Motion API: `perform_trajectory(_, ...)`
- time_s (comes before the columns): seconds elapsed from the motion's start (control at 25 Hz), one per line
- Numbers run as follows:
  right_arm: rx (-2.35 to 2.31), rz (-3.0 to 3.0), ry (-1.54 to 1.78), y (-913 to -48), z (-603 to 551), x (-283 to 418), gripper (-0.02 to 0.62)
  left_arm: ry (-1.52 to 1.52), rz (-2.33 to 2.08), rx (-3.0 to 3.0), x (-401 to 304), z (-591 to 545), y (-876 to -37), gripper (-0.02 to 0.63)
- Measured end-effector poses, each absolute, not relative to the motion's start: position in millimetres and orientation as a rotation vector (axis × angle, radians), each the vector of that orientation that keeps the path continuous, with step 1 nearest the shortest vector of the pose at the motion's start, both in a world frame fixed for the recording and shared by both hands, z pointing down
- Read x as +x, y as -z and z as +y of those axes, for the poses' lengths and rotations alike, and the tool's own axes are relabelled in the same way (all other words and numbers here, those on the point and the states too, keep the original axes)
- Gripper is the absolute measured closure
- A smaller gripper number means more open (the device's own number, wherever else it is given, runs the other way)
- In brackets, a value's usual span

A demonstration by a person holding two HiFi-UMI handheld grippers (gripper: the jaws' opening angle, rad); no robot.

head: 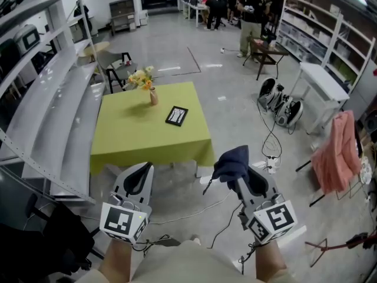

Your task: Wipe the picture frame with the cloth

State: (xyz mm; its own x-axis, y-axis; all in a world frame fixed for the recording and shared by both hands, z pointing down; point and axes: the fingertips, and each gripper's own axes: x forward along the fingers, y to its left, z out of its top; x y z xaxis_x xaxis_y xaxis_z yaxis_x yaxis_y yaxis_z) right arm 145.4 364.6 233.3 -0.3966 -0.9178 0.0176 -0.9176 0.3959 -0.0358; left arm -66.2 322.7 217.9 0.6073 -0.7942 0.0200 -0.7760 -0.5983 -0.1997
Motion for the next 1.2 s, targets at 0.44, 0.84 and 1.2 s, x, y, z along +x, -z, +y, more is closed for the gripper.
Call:
perform_trajectory(0.44, -1.679, 2.639, 0.085, -248.0, 351.6, 168.2, 0.506, 0.18, 1.352, -2.623, -46.6, 323.7, -224.0, 0.598)
perform_trajectory(0.84, -1.672, 2.672, 0.1, -270.5, 298.5, 162.5, 0.506, 0.184, 1.364, -2.626, -46.8, 271.8, -245.1, 0.598)
perform_trajectory(1.2, -1.723, 2.669, 0.143, -283.3, 215.3, 155.3, 0.506, 0.21, 1.323, -2.664, -50.4, 182.7, -258.4, 0.598)
